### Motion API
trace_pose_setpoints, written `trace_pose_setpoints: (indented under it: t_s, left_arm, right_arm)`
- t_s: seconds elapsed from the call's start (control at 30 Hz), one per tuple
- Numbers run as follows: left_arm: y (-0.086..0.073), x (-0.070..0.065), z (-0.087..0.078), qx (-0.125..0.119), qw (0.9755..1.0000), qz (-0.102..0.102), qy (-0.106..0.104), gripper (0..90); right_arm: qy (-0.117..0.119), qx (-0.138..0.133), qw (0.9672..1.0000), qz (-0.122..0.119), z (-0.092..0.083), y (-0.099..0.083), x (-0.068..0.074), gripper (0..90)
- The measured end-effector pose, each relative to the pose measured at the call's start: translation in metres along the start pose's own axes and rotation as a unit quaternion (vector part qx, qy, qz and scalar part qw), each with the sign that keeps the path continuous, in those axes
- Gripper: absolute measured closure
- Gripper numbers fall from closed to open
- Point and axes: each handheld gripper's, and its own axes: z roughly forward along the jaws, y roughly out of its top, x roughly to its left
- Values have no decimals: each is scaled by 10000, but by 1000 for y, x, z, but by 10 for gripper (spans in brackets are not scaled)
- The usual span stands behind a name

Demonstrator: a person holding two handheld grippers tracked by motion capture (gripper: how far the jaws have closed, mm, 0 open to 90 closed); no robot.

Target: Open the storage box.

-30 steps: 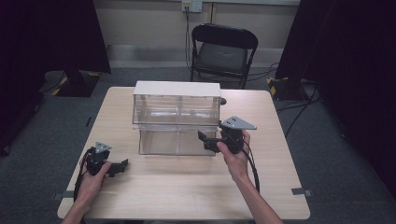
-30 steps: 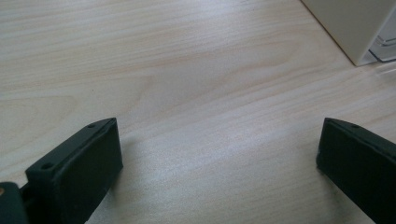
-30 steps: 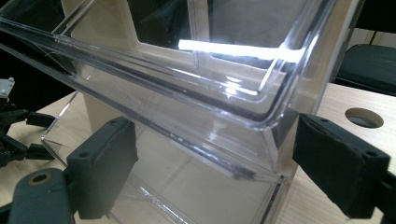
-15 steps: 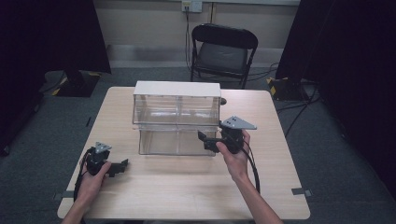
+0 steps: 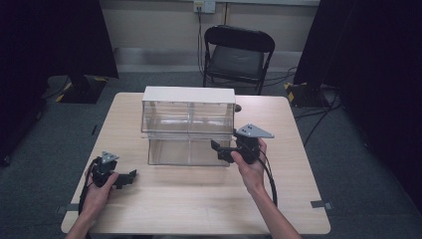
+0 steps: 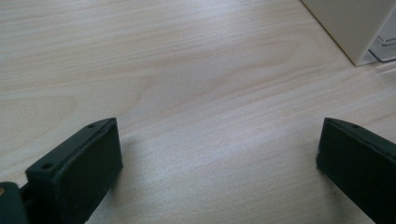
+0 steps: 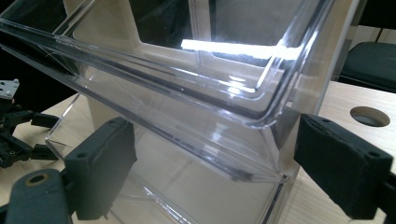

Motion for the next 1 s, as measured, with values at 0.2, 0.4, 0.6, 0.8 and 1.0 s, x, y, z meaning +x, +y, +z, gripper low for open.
trace_pose_setpoints:
  t_s: [0.2, 0.4, 0.6, 0.8, 1.0]
  left_arm:
    - [0, 0, 0, 0, 10000, 1, 0, 0]
    - [0, 0, 0, -1, 10000, 1, -1, 0]
    - [0, 0, 0, 0, 10000, 1, 0, 0]
    - [0, 0, 0, -1, 10000, 2, -1, 0]
    - [0, 0, 0, -1, 10000, 0, 0, 0]
  right_arm:
    - [18, -7, 10000, 27, 0, 0, 0, 123]
    - [16, -14, 10000, 27, 0, 0, -1, 122]
    - [17, -17, 10000, 52, 0, 0, -1, 120]
    - [30, -18, 10000, 57, 1, 0, -1, 115]
    - [30, -27, 10000, 54, 2, 0, -1, 115]
